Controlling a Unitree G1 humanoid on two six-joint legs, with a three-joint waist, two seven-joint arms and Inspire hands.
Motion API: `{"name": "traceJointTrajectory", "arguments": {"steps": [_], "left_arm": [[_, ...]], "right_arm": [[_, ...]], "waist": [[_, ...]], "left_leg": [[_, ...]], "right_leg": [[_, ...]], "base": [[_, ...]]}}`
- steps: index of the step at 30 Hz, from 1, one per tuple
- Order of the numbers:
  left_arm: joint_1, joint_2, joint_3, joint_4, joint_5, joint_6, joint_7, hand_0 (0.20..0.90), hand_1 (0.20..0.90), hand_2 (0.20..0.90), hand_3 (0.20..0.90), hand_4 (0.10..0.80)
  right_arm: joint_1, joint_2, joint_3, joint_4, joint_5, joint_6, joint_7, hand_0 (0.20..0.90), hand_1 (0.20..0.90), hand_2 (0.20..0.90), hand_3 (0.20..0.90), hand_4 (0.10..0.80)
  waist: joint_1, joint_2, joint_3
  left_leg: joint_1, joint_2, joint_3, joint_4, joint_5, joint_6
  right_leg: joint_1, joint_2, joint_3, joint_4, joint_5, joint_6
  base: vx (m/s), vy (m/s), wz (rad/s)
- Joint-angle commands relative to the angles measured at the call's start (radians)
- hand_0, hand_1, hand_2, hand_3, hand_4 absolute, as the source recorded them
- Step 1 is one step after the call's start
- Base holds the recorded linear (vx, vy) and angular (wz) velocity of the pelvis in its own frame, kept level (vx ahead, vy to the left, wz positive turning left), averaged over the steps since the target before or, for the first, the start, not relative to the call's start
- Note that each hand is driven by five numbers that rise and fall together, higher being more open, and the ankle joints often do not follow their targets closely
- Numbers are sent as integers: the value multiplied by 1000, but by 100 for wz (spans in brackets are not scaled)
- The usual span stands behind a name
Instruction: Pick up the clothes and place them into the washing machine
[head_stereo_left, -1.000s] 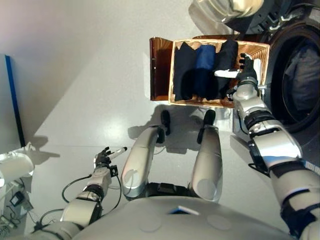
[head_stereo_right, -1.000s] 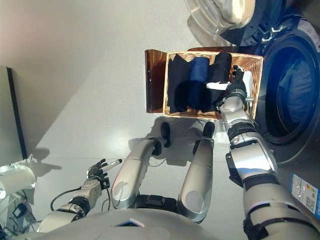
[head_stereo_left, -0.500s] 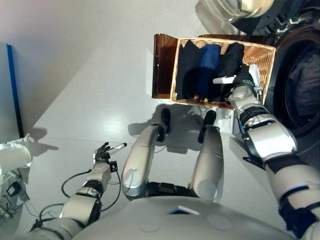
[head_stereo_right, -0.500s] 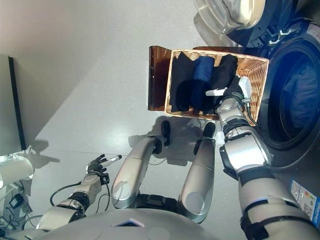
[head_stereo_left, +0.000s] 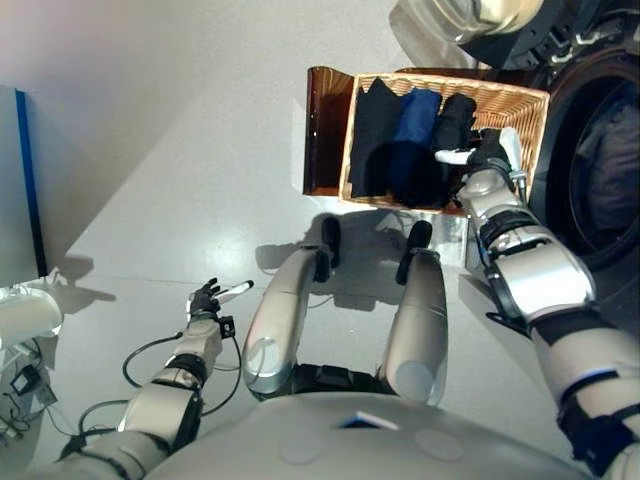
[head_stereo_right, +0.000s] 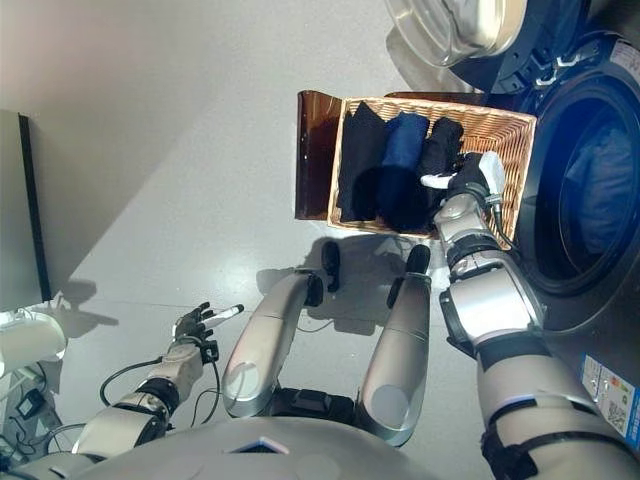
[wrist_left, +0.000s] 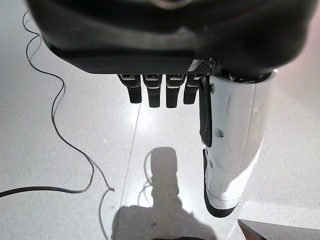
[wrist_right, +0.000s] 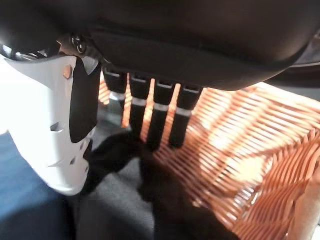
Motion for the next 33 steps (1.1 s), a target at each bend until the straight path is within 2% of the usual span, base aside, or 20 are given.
{"name": "traceJointTrajectory", "arguments": {"steps": [1,12,13,14,15,16,25,29,30,33], "left_arm": [[48,112,-17,43,19,7,41,900,900,900,900,800],[42,109,-13,61,28,12,39,900,900,900,900,800],[43,109,-8,63,28,12,39,900,900,900,900,800],[45,109,-1,64,27,13,39,900,900,900,900,800],[46,110,-2,65,27,13,39,900,900,900,900,800],[48,110,4,65,25,13,38,900,900,900,900,800],[71,99,50,80,18,24,32,900,900,900,900,800],[88,89,61,77,15,29,20,900,900,900,900,800],[89,89,60,77,15,29,20,900,900,900,900,800],[107,80,63,62,6,26,0,900,900,900,900,800]], "right_arm": [[-63,23,-7,9,2,-22,0,200,200,200,200,300],[-29,-8,-50,10,30,-26,-14,200,200,200,200,300],[-19,-18,-66,6,48,-31,-17,200,200,200,200,300],[-2,-30,-85,-12,72,-41,-21,200,200,200,200,300],[0,-30,-85,-12,72,-40,-21,200,200,200,200,300],[12,-38,-99,-26,87,-48,-26,200,200,200,200,300],[152,-142,-215,-186,184,-95,-60,200,200,200,200,300],[238,-158,-301,-298,305,-157,-51,200,200,200,200,300],[239,-157,-301,-297,305,-157,-51,200,200,200,200,300],[296,-122,-384,-355,517,-237,5,200,200,200,200,300]], "waist": [[29,21,-30],[22,18,-34],[21,18,-35],[16,19,-36],[16,17,-36],[14,19,-38],[-28,13,-43],[-50,11,-38],[-50,9,-41],[-59,14,-37]], "left_leg": [[-24,6,-5,-24,8,-95],[-18,7,-5,-27,7,-95],[-13,6,-5,-32,8,-96],[-21,8,1,-51,40,-88],[-11,5,-4,-39,11,-95],[-18,8,2,-58,42,-88],[-10,16,15,-64,41,-89],[-3,22,26,-65,37,-90],[7,20,20,-56,8,-97],[13,21,26,-57,6,-98]], "right_leg": [[51,-7,32,19,-85,-14],[48,-9,36,24,-84,-14],[51,-9,36,19,-82,-13],[43,-6,37,1,-50,-16],[54,-8,39,13,-79,-12],[42,-4,38,-4,-47,-15],[41,2,53,-8,-50,-16],[41,3,59,-8,-50,-14],[52,2,62,1,-80,-11],[54,3,65,0,-83,-10]], "base": [[0,0,0],[0,0,0],[-72,3,1],[0,0,0],[-79,11,0],[0,0,0],[-7,5,-4],[24,-5,-6],[95,-1,-6],[32,12,-11]]}}
